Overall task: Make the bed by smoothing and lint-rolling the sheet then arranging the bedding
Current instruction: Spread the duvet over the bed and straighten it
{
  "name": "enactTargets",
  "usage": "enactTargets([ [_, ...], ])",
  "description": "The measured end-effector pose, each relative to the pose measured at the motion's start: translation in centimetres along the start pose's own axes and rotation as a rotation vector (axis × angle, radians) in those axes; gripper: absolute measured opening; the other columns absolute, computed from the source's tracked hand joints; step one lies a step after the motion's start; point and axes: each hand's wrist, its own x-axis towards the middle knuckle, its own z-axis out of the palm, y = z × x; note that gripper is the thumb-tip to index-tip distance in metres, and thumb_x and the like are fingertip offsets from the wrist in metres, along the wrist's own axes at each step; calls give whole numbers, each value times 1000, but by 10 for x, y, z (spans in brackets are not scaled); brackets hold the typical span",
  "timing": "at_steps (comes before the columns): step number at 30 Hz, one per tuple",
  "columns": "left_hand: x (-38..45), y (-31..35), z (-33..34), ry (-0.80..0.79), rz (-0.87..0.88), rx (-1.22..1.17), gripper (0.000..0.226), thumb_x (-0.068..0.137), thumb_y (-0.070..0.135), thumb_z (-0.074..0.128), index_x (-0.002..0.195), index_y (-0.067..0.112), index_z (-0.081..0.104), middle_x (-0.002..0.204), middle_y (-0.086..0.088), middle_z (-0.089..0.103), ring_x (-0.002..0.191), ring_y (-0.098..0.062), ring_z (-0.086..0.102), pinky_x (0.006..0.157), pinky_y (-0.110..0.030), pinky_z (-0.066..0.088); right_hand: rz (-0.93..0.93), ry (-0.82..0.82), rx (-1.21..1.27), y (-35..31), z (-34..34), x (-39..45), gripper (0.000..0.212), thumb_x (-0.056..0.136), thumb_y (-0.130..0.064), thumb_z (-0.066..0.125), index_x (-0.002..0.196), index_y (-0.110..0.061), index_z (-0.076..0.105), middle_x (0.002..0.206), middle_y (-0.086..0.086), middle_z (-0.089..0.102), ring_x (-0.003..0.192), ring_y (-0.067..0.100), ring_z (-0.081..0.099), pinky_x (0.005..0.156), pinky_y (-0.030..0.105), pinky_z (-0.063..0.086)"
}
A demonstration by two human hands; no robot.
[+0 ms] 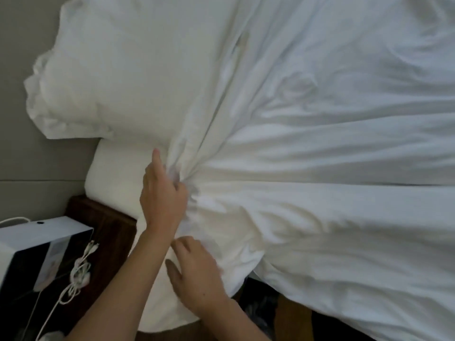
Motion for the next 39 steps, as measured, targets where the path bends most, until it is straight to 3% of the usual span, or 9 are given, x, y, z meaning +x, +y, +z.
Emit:
enactTargets([
  [3, -6, 8, 3, 61, 142, -81, 74, 89, 25, 63, 149, 9, 24, 145, -14, 41, 130, -31, 41, 99, -47, 40, -156, 549, -147, 39, -33, -22, 25, 96, -20, 48, 117, -12, 59, 103, 4, 64, 95, 15, 56, 82, 25, 48],
  [6, 0, 13, 10, 73, 208, -93, 82, 85, 38, 68, 149, 8, 25, 148, -14, 40, 135, -30, 37, 108, -47, 37, -180, 773, -351, 104, -66, -70, 19, 98, -26, 47, 108, -13, 57, 91, 10, 66, 86, 21, 55, 79, 31, 45],
  [13, 51, 66, 30, 195, 242, 68, 86, 84, 50, 63, 149, 8, 26, 137, -19, 46, 122, -36, 44, 99, -45, 37, 206, 400, -780, 228, -97, -163, 75, 83, -69, 47, 131, -11, 48, 126, 21, 58, 118, 36, 50, 101, 52, 35],
  [19, 54, 81, 25, 83, 336, 181, 54, 96, 43, 51, 138, 10, 42, 113, -21, 60, 97, -41, 60, 76, -47, 45, 263, 333, -807, 232, -120, -143, 40, 66, -23, 44, 93, -3, 65, 81, 15, 67, 64, 34, 64, 56, 39, 52],
  [24, 89, 66, -21, 222, 430, 178, 38, 98, 39, 48, 120, 9, 55, 97, -25, 65, 86, -44, 61, 65, -44, 41, 260, 141, -667, 218, -105, -168, 47, 54, -33, 68, 94, -18, 49, 55, 0, 61, 42, 21, 59, 33, 23, 38],
  [26, 99, 66, -25, 267, 266, 121, 35, 99, 37, 45, 117, 9, 55, 103, -23, 65, 92, -42, 61, 68, -41, 38, 265, 88, -580, 217, -85, -204, 63, 48, -46, 72, 99, -21, 47, 53, -2, 62, 40, 16, 58, 32, 22, 35],
  [30, 96, 65, -9, 273, -3, 148, 38, 97, 23, 41, 132, 8, 46, 131, -20, 51, 119, -38, 49, 93, -45, 37, 297, 22, -574, 219, -77, -226, 47, 56, -47, 60, 95, -25, 47, 57, -3, 61, 45, 13, 59, 36, 23, 38],
  [35, 26, 67, 42, 425, 551, 187, 45, 98, 11, 31, 142, 8, 36, 145, -30, 38, 134, -44, 38, 111, -45, 28, 211, -88, -608, 230, -76, -204, 60, 34, -47, 81, 80, -25, 49, 61, -4, 57, 54, 12, 57, 48, 23, 38],
  [39, -84, 70, 119, 19, 874, 232, 48, 92, 14, 47, 140, 5, 43, 147, -30, 37, 137, -42, 36, 111, -53, 31, 69, 40, -564, 235, -87, -230, 46, 70, -60, 59, 97, -22, 58, 90, -4, 61, 80, 16, 55, 74, 26, 37],
])
